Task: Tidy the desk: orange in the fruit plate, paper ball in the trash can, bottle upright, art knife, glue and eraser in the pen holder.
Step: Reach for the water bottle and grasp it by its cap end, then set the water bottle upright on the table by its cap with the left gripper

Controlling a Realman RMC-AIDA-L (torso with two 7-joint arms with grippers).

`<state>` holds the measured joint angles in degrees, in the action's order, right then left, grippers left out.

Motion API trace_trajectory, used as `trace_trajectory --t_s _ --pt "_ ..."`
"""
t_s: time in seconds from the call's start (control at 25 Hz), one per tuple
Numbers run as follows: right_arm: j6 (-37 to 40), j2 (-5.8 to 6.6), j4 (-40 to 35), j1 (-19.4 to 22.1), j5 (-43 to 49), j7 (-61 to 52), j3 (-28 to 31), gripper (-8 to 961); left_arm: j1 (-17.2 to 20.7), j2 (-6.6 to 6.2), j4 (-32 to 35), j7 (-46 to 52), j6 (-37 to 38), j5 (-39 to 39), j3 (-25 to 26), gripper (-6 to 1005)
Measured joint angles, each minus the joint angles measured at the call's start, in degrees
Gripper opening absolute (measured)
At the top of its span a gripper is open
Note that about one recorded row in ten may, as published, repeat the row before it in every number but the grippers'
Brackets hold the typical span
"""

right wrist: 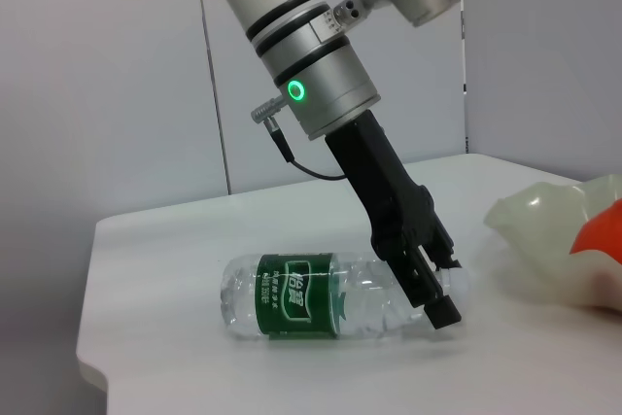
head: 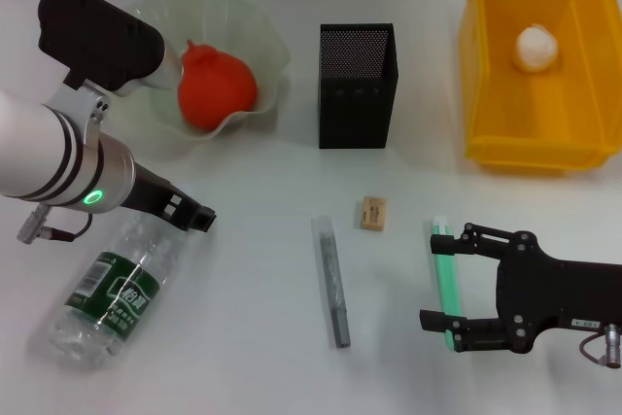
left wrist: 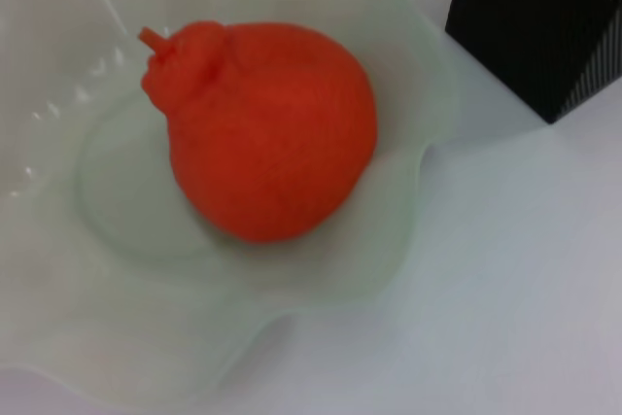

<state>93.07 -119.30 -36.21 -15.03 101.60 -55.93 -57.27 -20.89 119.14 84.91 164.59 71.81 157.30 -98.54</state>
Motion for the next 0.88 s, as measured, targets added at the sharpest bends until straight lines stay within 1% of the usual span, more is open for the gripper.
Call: trace_trajectory --t_s 0.2,0.4,0.6,0.68,0.8,0.88 --pt "-0.03 0.03 0.00 -0.08 0.00 -0.10 -0.02 842 -0.97 -0.02 -0.68 -0.26 1.33 0.19 -0.08 674" --pt "-0.07 0.04 0.00 -0.09 0.00 -0.30 -0.03 843 -1.19 -0.05 0.12 -1.10 2.61 0.02 0.03 580" --pt "-0.09 0.10 -0.09 -0.09 0.00 -0.74 0.00 843 0.04 -0.17 3.09 -3.93 2.72 -1.57 0.82 483" --pt "-0.08 0.12 -0.14 -0.08 -0.01 -0.79 0.14 843 1.25 -0.25 4.48 -7.39 2.56 -5.68 2.75 443" --pt "0.10 0.13 -0.20 -0.08 0.00 -0.82 0.31 843 3.68 -0.31 6.37 -14.17 1.77 -12.81 6.81 443" --pt "0.20 0.13 -0.24 -0.08 0.00 -0.84 0.33 843 6.07 -0.37 7.68 -19.84 0.43 -17.72 9.15 443"
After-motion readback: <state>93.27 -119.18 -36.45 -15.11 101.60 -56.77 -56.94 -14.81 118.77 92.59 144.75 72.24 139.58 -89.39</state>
